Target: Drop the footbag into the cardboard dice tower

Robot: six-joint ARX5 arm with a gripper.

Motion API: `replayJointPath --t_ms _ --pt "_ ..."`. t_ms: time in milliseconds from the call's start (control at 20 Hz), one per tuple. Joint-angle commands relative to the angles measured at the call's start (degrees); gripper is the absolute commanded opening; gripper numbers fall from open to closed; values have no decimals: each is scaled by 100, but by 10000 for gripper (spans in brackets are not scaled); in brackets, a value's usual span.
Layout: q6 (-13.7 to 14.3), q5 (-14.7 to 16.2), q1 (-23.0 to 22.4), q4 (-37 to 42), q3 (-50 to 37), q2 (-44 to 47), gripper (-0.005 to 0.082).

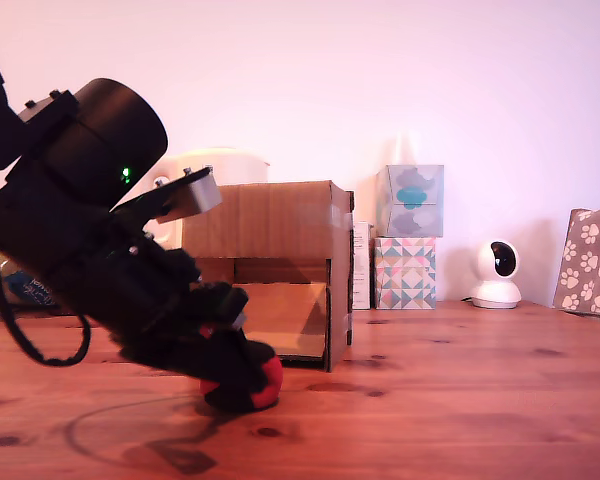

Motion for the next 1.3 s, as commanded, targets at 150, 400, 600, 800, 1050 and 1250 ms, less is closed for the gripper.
replayJointPath --t_ms 150,400,600,800,1050,1250 --pt "-17 46 -31 -481 13 -660 70" --pt "-15 35 -31 -1528 13 -2308 70" --pt "-15 -227 -31 -1834 13 -3244 70" --pt "-9 -708 -13 -796 13 -3547 72" --pt "188 -1025 4 931 72 -3143 72" --pt "188 -1012 262 780 741 -2411 77"
